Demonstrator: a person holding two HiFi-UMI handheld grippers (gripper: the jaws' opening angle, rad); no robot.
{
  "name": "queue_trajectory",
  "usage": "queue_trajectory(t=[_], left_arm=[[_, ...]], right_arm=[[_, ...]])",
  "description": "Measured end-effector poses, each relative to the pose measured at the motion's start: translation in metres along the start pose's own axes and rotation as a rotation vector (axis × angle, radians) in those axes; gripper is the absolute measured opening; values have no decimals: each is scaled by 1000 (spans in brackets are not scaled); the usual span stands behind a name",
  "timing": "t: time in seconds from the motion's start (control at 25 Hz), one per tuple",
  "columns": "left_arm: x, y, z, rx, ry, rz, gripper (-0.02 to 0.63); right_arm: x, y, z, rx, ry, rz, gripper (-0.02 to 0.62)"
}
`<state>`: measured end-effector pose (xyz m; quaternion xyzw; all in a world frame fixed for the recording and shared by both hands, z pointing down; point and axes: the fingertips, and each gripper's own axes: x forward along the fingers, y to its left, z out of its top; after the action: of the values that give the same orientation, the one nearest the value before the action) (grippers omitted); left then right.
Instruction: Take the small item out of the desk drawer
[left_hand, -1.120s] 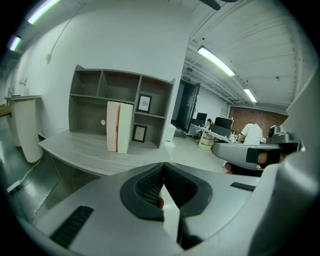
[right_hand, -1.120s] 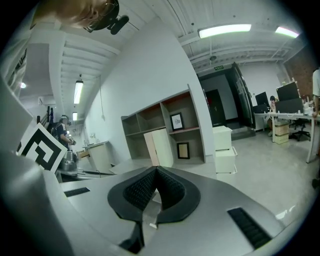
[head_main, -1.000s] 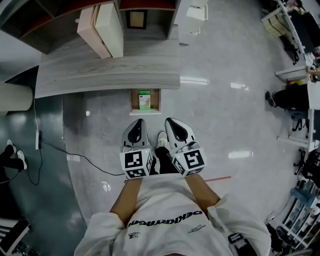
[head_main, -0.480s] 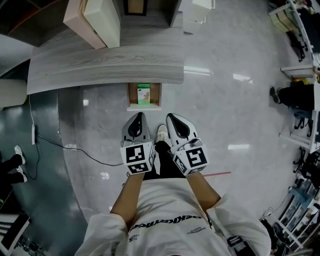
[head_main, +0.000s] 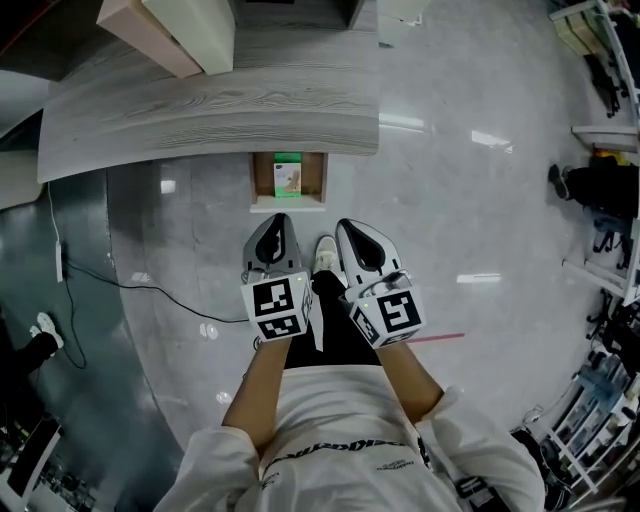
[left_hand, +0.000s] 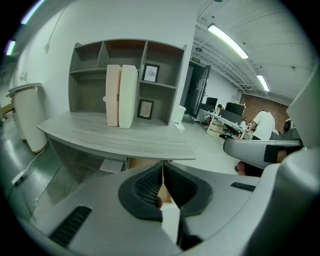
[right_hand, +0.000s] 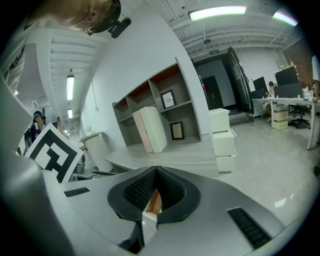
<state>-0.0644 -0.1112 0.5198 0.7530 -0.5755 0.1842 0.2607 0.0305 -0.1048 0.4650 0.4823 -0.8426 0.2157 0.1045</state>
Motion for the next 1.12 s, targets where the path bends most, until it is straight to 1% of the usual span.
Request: queue_trajectory(t=[0.24,0.32,0.52,0.72,1.0,1.12], left_arm=[[25,2,-19,-18,40,-1,22],[35,3,-26,-27,57,-2,55],[58,4,-39,-10,100,-8,83],[78,9,-54,-24,140,-2,127],[99,15,-77,-40,190,17,202],[108,16,-82,-38,212,11,247]], right_arm=[[6,-11,-18,4,20,-4,31],[8,-16,-24,8,25,-5,31],[16,-23,-41,26,37,-1,31],[24,-24,-59,29,58,18,31],[33,-29,-73,27,68,26,31],[36,-32,-78,30,74,27,31]])
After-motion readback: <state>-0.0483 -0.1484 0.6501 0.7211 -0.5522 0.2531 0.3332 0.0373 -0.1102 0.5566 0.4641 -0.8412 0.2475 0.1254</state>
